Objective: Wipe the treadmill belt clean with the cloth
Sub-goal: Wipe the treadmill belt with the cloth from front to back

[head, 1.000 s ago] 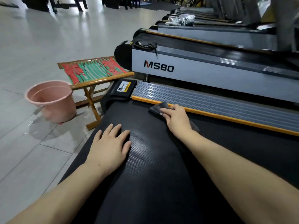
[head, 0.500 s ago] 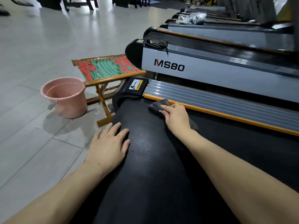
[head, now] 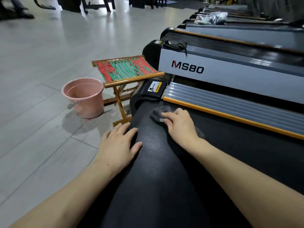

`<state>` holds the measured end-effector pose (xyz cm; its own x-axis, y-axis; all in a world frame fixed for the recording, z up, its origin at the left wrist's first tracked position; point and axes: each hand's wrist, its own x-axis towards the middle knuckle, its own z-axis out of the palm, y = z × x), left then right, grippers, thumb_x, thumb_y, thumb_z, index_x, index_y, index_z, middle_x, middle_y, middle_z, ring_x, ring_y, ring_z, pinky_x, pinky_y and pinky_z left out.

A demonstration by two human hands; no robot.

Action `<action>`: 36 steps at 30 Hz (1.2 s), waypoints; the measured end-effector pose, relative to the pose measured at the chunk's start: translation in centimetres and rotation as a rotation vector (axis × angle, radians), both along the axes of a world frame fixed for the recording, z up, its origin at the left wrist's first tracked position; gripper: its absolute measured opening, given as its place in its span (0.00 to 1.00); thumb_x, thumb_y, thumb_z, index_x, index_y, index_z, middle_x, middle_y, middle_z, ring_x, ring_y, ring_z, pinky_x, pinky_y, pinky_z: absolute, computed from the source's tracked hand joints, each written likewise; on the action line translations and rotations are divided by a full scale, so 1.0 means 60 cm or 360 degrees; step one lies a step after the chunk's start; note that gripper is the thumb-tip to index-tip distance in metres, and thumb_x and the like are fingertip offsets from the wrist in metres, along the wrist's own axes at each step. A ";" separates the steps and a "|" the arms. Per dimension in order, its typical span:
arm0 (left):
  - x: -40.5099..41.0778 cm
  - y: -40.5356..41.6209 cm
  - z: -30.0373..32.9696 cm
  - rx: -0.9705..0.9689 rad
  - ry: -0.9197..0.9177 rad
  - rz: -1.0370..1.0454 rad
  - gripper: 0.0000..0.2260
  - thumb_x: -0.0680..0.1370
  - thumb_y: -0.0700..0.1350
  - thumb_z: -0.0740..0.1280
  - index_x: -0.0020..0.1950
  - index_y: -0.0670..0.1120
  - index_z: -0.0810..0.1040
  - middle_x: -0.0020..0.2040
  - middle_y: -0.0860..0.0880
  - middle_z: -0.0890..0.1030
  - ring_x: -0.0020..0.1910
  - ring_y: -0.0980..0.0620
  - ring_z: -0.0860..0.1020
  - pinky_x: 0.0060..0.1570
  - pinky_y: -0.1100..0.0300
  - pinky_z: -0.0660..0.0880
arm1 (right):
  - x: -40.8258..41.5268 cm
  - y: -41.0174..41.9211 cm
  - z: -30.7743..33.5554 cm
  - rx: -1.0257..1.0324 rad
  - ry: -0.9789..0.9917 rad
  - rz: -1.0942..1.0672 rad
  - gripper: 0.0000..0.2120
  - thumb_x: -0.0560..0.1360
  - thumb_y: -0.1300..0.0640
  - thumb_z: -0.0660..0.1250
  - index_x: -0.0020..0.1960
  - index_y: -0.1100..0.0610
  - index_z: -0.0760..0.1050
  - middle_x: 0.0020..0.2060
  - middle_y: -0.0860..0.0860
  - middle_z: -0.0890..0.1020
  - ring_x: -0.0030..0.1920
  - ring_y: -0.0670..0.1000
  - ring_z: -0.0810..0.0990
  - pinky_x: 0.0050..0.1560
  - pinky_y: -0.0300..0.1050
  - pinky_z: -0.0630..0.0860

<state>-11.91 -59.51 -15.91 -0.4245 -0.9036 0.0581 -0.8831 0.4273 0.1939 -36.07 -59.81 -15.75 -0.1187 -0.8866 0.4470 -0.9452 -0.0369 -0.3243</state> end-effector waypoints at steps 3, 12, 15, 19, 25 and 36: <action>0.012 -0.002 0.000 -0.0036 0.0027 0.0030 0.35 0.74 0.73 0.46 0.74 0.58 0.71 0.75 0.56 0.69 0.75 0.52 0.65 0.72 0.48 0.63 | 0.013 0.021 0.000 0.0055 0.0067 0.0365 0.13 0.78 0.47 0.64 0.58 0.48 0.82 0.43 0.50 0.74 0.45 0.54 0.72 0.48 0.48 0.72; 0.017 -0.008 -0.012 -0.0012 0.0068 0.0023 0.36 0.74 0.73 0.44 0.76 0.59 0.69 0.74 0.59 0.71 0.73 0.56 0.67 0.70 0.53 0.64 | 0.062 -0.098 0.003 0.0044 0.0074 -0.0126 0.10 0.79 0.52 0.65 0.57 0.49 0.82 0.46 0.55 0.73 0.50 0.59 0.71 0.49 0.54 0.73; 0.016 -0.008 -0.012 0.0012 0.0103 0.0035 0.37 0.74 0.74 0.44 0.75 0.59 0.69 0.73 0.61 0.70 0.73 0.57 0.67 0.70 0.53 0.65 | 0.073 -0.072 0.003 0.0058 0.0146 0.0326 0.10 0.77 0.52 0.68 0.57 0.49 0.82 0.43 0.53 0.72 0.46 0.58 0.72 0.45 0.51 0.72; 0.018 -0.004 -0.005 0.0010 0.0105 0.0047 0.34 0.75 0.74 0.48 0.75 0.58 0.68 0.73 0.61 0.70 0.73 0.58 0.66 0.71 0.55 0.62 | 0.044 -0.126 0.008 0.0066 0.0299 0.0370 0.11 0.78 0.49 0.66 0.59 0.46 0.81 0.43 0.53 0.73 0.46 0.59 0.73 0.46 0.51 0.74; 0.045 0.003 -0.010 -0.0021 0.0198 0.0138 0.25 0.78 0.69 0.50 0.65 0.57 0.73 0.61 0.57 0.77 0.63 0.52 0.75 0.63 0.51 0.71 | 0.089 -0.105 0.001 0.0000 0.0055 0.0170 0.10 0.77 0.52 0.68 0.57 0.47 0.82 0.43 0.54 0.72 0.46 0.59 0.72 0.46 0.52 0.75; 0.094 0.041 0.001 0.0049 0.0098 0.0066 0.27 0.79 0.64 0.44 0.71 0.56 0.70 0.65 0.57 0.76 0.66 0.51 0.74 0.63 0.52 0.71 | 0.057 -0.116 0.003 -0.0008 0.0117 0.0061 0.11 0.78 0.50 0.66 0.59 0.47 0.82 0.44 0.55 0.73 0.48 0.61 0.74 0.49 0.54 0.75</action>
